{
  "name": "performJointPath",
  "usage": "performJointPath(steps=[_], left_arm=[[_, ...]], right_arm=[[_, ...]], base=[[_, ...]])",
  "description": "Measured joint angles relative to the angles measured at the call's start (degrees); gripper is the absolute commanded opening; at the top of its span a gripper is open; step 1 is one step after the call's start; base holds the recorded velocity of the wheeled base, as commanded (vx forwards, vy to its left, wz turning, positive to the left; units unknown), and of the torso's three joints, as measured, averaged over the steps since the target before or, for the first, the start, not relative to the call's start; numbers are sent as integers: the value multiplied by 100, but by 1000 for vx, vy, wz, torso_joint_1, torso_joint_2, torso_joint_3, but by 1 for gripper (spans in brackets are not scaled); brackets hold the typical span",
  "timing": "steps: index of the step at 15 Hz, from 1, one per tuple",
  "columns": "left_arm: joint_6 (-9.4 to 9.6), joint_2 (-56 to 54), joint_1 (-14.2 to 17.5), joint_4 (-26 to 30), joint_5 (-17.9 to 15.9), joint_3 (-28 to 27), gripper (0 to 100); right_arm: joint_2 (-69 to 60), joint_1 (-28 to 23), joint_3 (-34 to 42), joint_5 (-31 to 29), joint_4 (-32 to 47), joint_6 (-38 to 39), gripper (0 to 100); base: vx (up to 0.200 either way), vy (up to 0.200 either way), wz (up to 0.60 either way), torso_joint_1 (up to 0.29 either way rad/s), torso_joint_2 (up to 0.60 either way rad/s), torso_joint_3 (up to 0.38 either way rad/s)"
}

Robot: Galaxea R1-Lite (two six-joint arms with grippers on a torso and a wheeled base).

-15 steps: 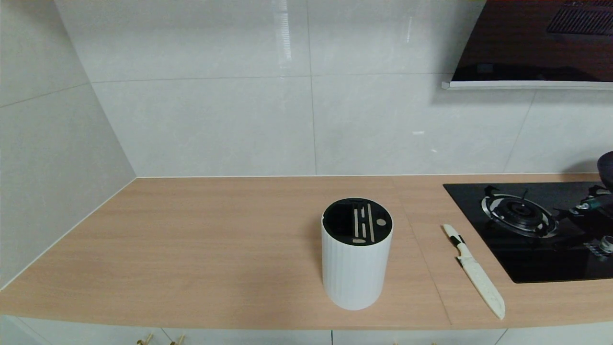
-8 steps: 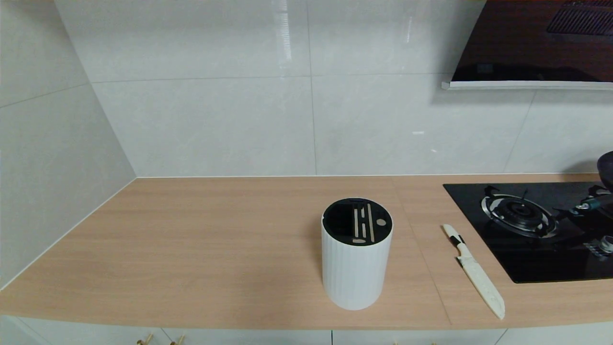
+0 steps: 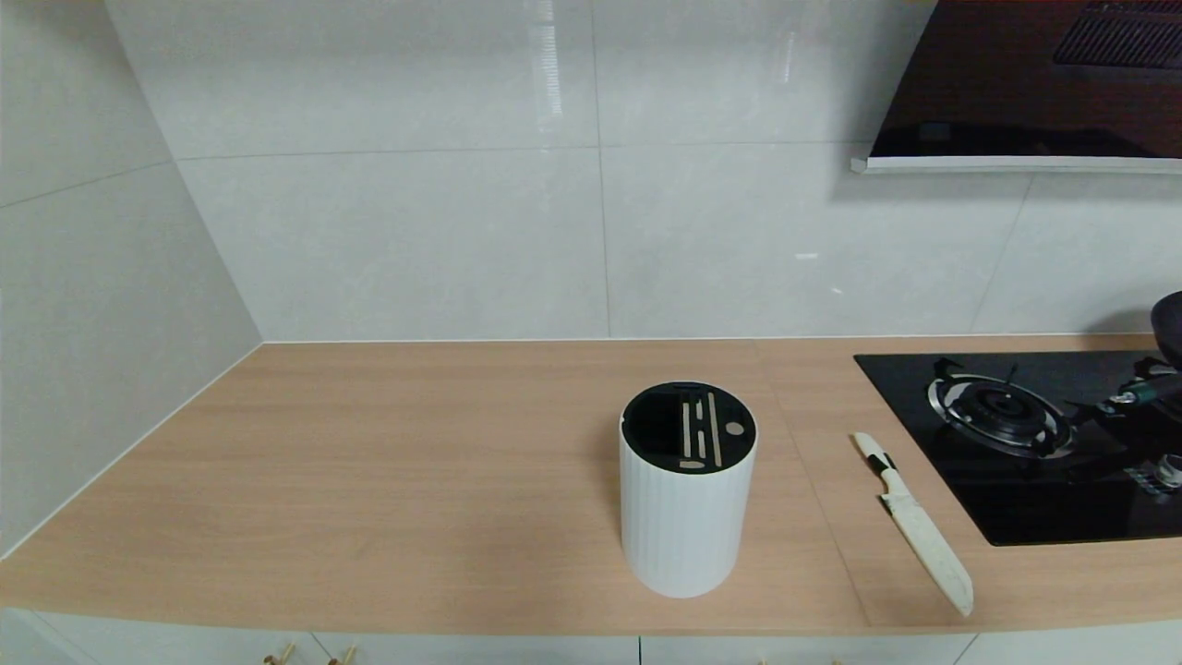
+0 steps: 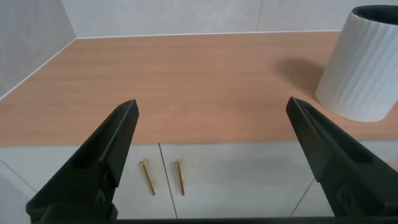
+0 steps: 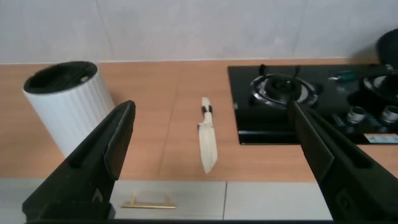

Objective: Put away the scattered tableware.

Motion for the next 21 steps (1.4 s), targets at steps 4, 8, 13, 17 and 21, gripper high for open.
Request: performJointPath(steps=[4,8,13,17,21], left_arm=[[-2,0,0,0,2,0,100],[0,0,0,0,0,0,100],[-6,0,0,2,0,0,100],[-6,0,0,0,0,0,100],[-6,0,0,0,0,0,100]], right_arm=[[2177,83,-744,20,-22,-74,100],[4431,121,-1172,16,-506,-146,100],[6797,123,-1751,-11,-1704,-234,100],[8024,123,-1954,-33,-2263,-267,100],[8997,121,-1965,-129,-2871,-282,100]], base=[[0,0,0,0,0,0],[0,0,0,0,0,0],[0,0,0,0,0,0],[0,0,0,0,0,0],[0,0,0,0,0,0]])
